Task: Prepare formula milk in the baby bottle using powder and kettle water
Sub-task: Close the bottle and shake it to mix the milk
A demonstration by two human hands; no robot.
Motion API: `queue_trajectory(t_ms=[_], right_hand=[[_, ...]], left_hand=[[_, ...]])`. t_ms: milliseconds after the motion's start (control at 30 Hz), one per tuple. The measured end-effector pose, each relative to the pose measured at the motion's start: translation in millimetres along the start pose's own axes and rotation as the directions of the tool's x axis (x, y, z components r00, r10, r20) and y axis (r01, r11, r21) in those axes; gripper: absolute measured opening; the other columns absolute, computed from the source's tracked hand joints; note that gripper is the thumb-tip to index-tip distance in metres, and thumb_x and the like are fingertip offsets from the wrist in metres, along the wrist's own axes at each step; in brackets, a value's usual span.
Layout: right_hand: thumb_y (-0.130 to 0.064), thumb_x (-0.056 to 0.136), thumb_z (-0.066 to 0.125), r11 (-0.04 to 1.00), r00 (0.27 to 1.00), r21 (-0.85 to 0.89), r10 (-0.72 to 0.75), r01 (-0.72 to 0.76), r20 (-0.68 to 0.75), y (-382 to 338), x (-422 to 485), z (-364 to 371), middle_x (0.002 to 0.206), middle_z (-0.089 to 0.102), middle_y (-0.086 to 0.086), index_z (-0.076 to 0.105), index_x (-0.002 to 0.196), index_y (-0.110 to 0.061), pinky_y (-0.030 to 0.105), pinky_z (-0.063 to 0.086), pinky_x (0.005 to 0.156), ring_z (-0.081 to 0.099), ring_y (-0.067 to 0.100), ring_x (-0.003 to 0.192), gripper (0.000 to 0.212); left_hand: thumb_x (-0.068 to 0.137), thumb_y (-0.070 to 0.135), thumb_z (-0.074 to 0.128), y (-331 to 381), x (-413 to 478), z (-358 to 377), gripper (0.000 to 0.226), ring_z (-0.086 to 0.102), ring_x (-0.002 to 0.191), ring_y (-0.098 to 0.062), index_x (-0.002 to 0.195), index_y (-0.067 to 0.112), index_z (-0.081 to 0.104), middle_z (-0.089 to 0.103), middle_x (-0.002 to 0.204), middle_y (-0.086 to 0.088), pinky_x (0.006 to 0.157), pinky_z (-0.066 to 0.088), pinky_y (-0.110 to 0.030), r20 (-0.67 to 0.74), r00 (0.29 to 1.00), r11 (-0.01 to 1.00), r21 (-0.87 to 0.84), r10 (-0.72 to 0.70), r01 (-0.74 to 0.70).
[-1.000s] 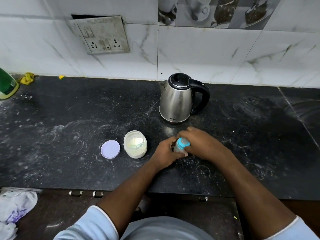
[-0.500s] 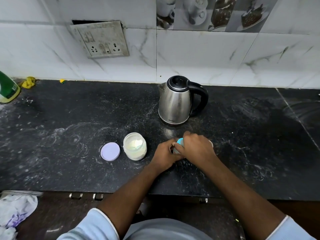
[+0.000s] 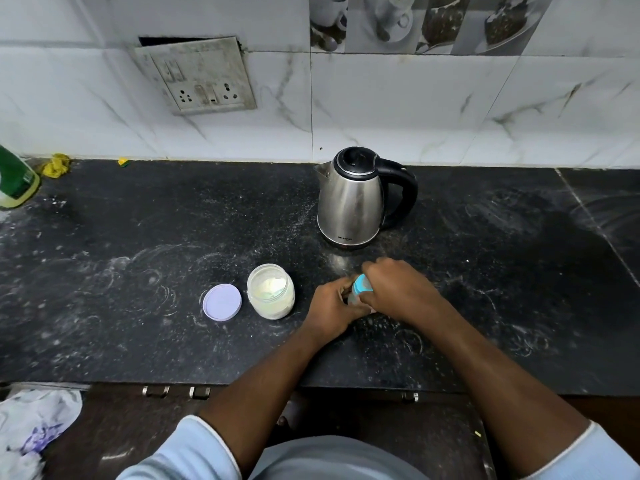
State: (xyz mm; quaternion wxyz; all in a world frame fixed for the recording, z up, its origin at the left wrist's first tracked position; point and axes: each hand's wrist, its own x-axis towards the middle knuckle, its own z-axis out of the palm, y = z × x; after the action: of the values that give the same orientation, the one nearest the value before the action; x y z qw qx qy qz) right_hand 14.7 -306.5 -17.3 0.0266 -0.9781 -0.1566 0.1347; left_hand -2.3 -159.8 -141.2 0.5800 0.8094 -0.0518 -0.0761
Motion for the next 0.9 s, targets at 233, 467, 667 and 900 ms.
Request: queue_trajectory(t_ms=[233, 467, 667, 900], right_hand=[[-0.041, 0.098, 0.064, 0.995, 0.995, -0.043, 0.092, -0.093, -0.039, -10.5, -3.1, 6.1, 0.120, 0.070, 0.013, 0.065, 0.122, -0.011, 0.037, 0.050, 0.083, 0.069, 0.031, 0.107, 0.039], [-0.052, 0.094, 0.066, 0.987, 0.988, 0.049, 0.154, -0.154, -0.012, -13.0, -6.3, 8.5, 0.119, 0.072, 0.010, 0.064, 0.121, -0.016, 0.037, 0.048, 0.080, 0.069, 0.031, 0.107, 0.045], [-0.067, 0.094, 0.058, 0.785, 0.857, 0.553, 0.464, -0.279, -0.226, 70.5, -19.7, -4.7, 0.093, 0.072, 0.001, 0.063, 0.127, -0.023, 0.037, 0.051, 0.077, 0.070, 0.029, 0.095, 0.056], [-0.041, 0.075, 0.089, 0.880, 0.939, 0.328, 0.324, -0.344, 0.116, 111.2, -20.7, 51.0, 0.148, 0.047, 0.009, 0.042, 0.153, -0.027, 0.047, 0.039, 0.110, 0.042, 0.036, 0.136, 0.092]], left_hand=[[0.081, 0.012, 0.091, 0.1, -1.9, 2.1, 0.031, 0.068, 0.078, 0.009, 0.101, 0.032, 0.076, 0.077, 0.086, 0.024, 0.072, 0.048, -0.011, 0.001, 1.000, 1.000, 0.012, 0.002, -0.002], [0.079, 0.016, 0.093, -4.2, 0.6, 2.4, 0.037, 0.068, 0.082, 0.013, 0.106, 0.035, 0.076, 0.078, 0.090, 0.029, 0.075, 0.048, -0.009, 0.015, 1.000, 0.999, 0.028, 0.018, -0.019], [0.073, 0.020, 0.102, -3.8, 2.4, 2.9, 0.066, 0.073, 0.114, 0.005, 0.132, 0.025, 0.075, 0.078, 0.117, 0.022, 0.103, 0.056, -0.020, 0.012, 1.000, 1.000, 0.010, -0.005, 0.005], [0.077, 0.016, 0.099, 0.3, -2.7, 4.0, 0.067, 0.068, 0.111, 0.017, 0.137, 0.019, 0.071, 0.073, 0.118, 0.027, 0.096, 0.049, -0.006, 0.007, 0.999, 0.999, 0.035, -0.036, 0.035]])
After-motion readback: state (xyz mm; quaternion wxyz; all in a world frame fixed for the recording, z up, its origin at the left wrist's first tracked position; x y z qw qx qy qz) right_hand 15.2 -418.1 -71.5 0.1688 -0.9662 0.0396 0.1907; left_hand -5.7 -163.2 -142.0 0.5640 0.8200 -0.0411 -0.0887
